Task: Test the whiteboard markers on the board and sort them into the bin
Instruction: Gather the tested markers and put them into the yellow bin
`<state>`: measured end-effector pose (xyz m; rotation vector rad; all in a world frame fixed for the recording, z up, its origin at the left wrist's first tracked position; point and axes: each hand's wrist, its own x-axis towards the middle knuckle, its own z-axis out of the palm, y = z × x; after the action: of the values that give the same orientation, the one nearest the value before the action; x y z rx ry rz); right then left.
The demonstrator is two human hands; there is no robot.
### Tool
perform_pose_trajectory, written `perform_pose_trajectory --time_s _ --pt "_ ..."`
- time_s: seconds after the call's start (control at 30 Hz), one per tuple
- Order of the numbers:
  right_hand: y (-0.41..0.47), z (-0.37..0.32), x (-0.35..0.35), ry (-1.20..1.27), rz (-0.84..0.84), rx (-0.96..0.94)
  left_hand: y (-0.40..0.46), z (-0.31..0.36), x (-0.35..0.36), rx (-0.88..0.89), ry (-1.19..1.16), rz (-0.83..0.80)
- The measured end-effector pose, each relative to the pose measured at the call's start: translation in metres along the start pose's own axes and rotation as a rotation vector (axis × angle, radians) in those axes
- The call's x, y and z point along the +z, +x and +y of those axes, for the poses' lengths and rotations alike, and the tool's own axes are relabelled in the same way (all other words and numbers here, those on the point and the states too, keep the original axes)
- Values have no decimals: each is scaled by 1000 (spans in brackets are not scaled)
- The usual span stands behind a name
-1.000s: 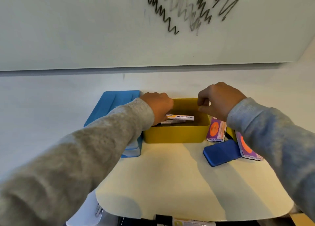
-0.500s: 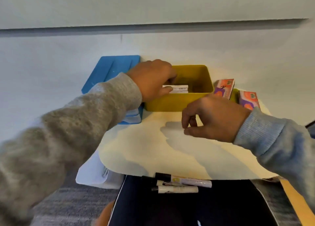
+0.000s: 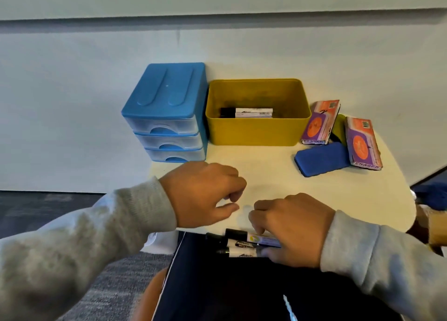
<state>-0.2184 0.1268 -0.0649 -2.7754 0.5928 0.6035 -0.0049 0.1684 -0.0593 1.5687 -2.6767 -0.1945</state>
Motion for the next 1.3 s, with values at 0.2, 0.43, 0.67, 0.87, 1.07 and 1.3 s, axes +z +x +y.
perform_pose_trajectory --time_s 0.2,0.43,0.67,0.87,1.07,1.3 --pt "7 -7 2 -56 -3 12 -25 3 13 56 -49 -82" --pt "2 8 -9 -35 9 117 -43 11 22 53 -112 -112" --pt "-2 23 -18 -17 21 163 -37 23 30 111 -44 -288" --pt "0 21 -15 2 43 144 -30 30 32 105 1 -357" --pt "-1 24 -14 -4 106 137 -26 36 33 97 7 -377" --pt "-4 26 -14 58 142 157 -33 45 40 87 24 -389"
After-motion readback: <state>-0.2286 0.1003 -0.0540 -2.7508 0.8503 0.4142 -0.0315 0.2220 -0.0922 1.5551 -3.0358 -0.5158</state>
